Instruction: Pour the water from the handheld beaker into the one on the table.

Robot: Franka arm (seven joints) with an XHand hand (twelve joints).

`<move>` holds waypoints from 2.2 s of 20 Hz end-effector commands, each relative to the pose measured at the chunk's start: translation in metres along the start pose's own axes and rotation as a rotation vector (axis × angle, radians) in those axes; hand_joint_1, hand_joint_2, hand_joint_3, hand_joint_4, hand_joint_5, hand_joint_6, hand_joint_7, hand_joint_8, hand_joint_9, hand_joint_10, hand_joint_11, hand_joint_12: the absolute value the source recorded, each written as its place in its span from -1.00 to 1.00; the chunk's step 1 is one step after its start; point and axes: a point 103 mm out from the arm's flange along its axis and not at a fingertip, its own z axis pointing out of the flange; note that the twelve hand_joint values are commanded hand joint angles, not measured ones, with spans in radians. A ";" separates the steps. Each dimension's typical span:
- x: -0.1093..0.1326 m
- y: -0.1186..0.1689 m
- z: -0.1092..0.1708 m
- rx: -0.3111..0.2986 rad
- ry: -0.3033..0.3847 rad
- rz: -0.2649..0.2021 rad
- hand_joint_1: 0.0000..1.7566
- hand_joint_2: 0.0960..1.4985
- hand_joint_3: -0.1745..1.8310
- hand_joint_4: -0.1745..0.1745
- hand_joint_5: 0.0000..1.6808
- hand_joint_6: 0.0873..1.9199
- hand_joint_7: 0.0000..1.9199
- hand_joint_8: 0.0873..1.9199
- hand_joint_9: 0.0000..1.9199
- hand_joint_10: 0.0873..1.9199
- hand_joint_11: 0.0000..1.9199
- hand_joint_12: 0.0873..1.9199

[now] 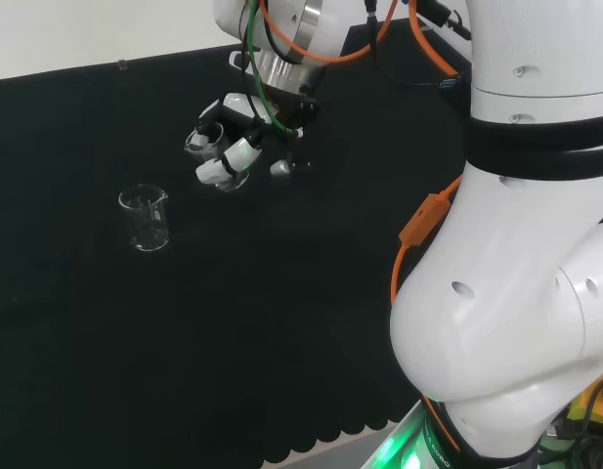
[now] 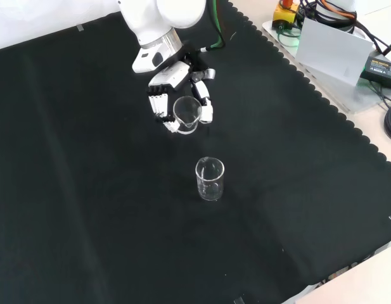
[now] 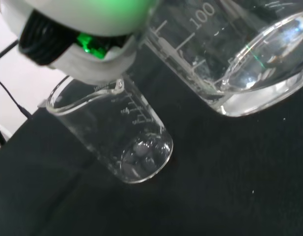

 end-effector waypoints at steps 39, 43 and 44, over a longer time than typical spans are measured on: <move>0.059 0.040 0.015 0.414 -0.397 -0.007 0.49 -0.17 -0.22 -1.00 0.47 -0.35 0.35 -0.38 0.65 -0.52 0.34 -0.31; 0.064 0.040 0.014 0.425 -0.439 -0.004 0.49 -0.17 -0.21 -1.00 0.47 -0.35 0.35 -0.37 0.65 -0.52 0.33 -0.31; 0.065 0.040 0.013 0.426 -0.444 -0.003 0.49 -0.17 -0.21 -1.00 0.47 -0.35 0.35 -0.37 0.65 -0.52 0.33 -0.31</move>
